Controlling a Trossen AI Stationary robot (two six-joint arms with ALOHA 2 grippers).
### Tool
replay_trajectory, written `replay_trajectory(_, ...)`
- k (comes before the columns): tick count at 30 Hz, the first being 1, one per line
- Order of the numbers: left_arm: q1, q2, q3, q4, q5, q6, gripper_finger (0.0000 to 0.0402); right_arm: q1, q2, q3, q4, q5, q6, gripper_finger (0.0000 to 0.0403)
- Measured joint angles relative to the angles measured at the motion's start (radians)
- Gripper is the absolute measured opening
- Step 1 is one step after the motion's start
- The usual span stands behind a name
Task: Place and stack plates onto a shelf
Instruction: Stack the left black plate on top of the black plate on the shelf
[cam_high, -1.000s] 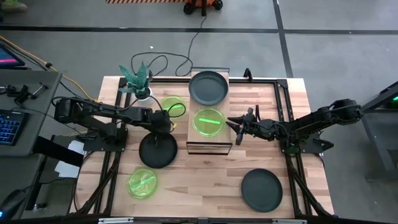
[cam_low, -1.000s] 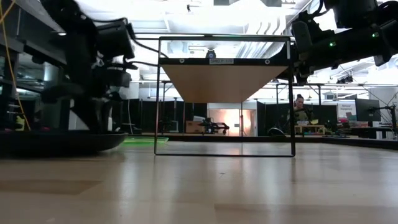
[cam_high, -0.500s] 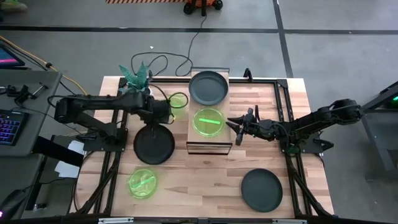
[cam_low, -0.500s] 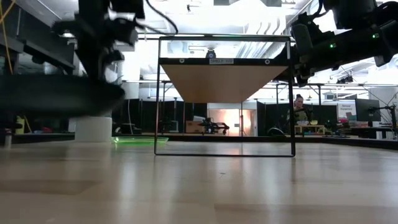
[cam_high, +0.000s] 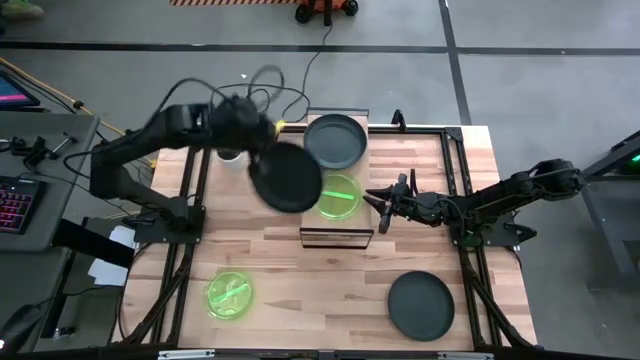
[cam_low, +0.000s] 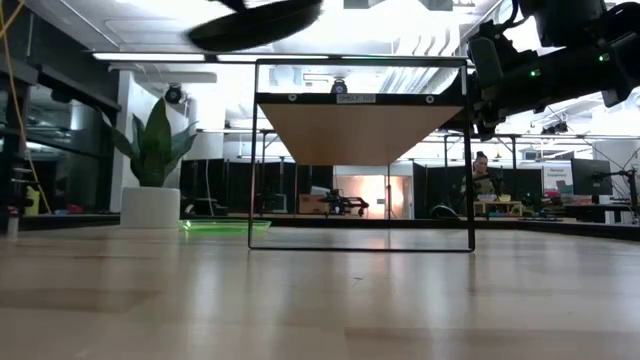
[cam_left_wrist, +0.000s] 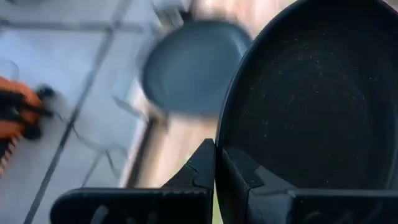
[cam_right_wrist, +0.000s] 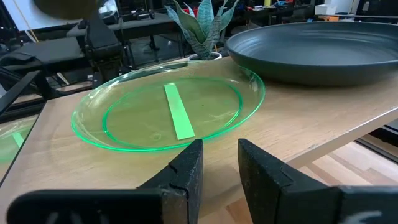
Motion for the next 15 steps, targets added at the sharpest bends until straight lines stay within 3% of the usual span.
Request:
replay_trajectory(8,0.187,0.163,0.015,0.418,0.081,-0.086,0.0000,0.000,0.000,0.000,0.000,0.000,0.002,0.0089)
replay_trajectory(15,0.309,0.321,0.014,0.465,0.100,-0.222,0.0000,0.000,0.000,0.000,-0.001,0.000,0.002,0.0089)
